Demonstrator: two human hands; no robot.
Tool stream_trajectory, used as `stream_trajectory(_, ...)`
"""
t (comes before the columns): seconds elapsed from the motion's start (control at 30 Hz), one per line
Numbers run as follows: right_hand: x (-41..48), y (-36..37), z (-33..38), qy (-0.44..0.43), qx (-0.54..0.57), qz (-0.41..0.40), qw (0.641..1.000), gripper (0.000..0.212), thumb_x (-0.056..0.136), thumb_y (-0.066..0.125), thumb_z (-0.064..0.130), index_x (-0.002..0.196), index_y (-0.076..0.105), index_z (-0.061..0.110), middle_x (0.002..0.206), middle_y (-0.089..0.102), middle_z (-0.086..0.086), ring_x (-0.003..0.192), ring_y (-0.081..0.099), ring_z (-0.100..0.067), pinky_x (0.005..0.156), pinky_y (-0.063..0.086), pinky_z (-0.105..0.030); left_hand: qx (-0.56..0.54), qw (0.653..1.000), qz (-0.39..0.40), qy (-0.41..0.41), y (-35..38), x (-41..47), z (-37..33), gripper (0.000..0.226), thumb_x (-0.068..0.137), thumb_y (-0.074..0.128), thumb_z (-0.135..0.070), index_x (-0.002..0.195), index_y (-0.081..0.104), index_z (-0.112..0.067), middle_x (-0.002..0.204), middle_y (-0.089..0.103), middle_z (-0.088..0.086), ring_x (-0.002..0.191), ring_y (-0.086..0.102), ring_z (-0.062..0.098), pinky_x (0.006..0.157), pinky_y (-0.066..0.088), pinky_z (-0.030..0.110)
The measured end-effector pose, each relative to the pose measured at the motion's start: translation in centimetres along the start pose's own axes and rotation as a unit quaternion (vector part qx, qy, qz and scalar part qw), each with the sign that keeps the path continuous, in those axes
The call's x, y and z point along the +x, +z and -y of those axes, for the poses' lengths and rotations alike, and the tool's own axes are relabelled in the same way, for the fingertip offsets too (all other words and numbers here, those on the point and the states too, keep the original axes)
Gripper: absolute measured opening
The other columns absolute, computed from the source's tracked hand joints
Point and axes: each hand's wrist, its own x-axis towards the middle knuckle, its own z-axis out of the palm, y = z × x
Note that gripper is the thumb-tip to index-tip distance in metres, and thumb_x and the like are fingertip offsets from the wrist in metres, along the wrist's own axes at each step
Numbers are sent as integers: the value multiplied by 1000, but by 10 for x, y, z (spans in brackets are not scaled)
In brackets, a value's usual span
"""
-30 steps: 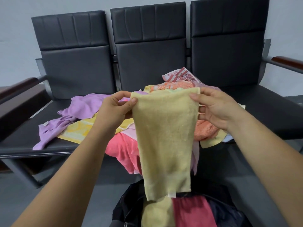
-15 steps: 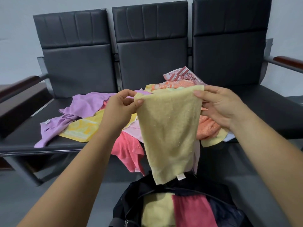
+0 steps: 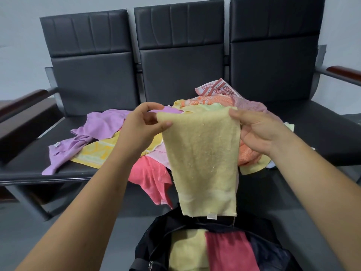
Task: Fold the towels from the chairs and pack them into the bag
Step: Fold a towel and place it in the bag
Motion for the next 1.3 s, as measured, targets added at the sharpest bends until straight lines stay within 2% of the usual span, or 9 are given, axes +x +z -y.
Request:
stream_trajectory(0.2,3,-9,-6,-100,-201,-86,971,15,85,76,5,99,75,0,97,78,-11,97,74,-21,90,55,-33,208,976,-40,54,1,0,4,18,86,79,-16,104,75,-17,79,67,-11,65,57,-9,62,41,5)
stream_trajectory(0.37,-2,-2,-7,-160,-208,-61,963,9,91,73,8,99,72,6,91,74,-8,85,71,-17,81,57,-32,84,995,3,58,5,-2,-2,13,90,74,-33,91,68,-21,86,67,0,84,62,8,84,52,36)
stream_trajectory(0.47,-7,12,-13,-161,-254,25,953,19,91,71,4,108,66,12,90,76,0,83,71,-12,70,56,-26,22,994,98,54,14,-8,-10,23,91,68,-39,95,63,-16,93,63,29,82,57,23,89,51,59)
stream_trajectory(0.67,-14,24,-38,-88,-399,154,900,68,78,86,9,128,52,42,96,77,-4,93,75,-20,82,61,-37,9,990,137,38,35,-16,-11,26,89,68,-40,93,63,-15,83,56,35,73,47,24,74,40,41)
stream_trajectory(0.8,-8,25,-41,-129,-309,66,940,63,78,84,2,128,58,29,105,76,-13,100,74,-32,90,59,-53,-81,989,121,-16,41,-20,-8,29,89,76,-24,104,61,-5,91,68,19,81,65,20,77,52,37)
stream_trajectory(0.97,-3,21,-29,-122,-181,-16,976,48,80,79,-3,120,63,18,92,78,0,88,74,-22,80,61,-41,59,958,259,-112,44,-31,7,26,87,78,-33,108,75,-19,106,77,-2,103,73,18,101,53,45)
stream_trajectory(1.1,0,16,-23,-25,-109,-42,993,16,94,69,14,110,70,11,93,78,-6,87,75,-22,70,63,-33,-185,945,217,-158,52,-31,1,37,88,70,-20,124,68,-10,118,74,11,106,71,24,89,57,36)
stream_trajectory(1.2,5,-3,-24,100,-15,-45,994,48,102,48,54,113,71,13,101,77,-10,91,75,-24,79,60,-38,-322,916,155,-182,57,-30,-9,36,92,64,-18,127,65,-10,122,72,10,109,70,25,90,58,37)
stream_trajectory(1.3,11,-25,-39,199,-3,21,980,94,92,16,82,117,78,15,133,67,-16,130,58,-32,114,40,-52,-389,892,97,-210,58,-27,-11,39,97,62,-19,134,60,-7,127,69,11,117,67,27,93,58,41)
